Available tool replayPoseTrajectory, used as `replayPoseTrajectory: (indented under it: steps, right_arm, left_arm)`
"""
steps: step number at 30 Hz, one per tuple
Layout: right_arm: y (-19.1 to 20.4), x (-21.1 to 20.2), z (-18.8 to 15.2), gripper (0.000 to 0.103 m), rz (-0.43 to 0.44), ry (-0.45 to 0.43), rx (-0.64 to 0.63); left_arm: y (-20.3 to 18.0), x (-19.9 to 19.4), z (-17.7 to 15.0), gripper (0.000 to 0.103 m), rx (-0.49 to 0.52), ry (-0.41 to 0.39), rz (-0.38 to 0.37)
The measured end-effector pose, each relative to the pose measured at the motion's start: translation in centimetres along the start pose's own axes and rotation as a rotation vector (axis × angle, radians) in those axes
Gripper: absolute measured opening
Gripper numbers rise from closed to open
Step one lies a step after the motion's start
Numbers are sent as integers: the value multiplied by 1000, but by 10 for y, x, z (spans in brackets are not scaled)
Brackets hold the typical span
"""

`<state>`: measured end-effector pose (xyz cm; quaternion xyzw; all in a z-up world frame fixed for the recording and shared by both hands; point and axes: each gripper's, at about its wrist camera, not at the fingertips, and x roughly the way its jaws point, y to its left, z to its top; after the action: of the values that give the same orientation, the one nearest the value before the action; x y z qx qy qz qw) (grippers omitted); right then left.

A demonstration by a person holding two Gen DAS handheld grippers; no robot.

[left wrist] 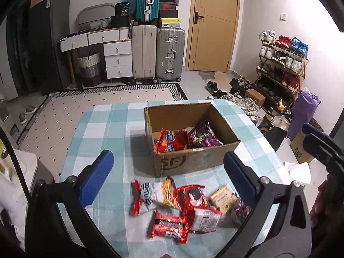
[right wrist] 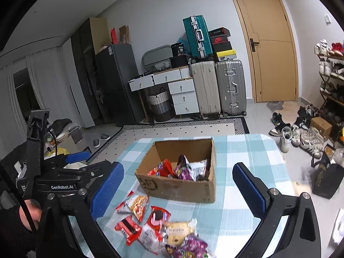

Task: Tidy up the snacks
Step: 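Withdraw both tools from the box back toward the snacks on the table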

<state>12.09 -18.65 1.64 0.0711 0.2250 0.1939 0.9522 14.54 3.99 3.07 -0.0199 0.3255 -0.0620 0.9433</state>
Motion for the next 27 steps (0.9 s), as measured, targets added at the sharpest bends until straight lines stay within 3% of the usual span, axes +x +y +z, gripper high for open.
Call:
replayPoseTrajectory:
  steps: [14,27]
  right_arm:
    - [-8,-8,-53,103,-3,53,63]
    - [-19,15,-103,103,-12,139,125]
  left_arm:
    - [5,4,-49,102,-25,39,52]
    - [12,18,-85,102,-94,74,46]
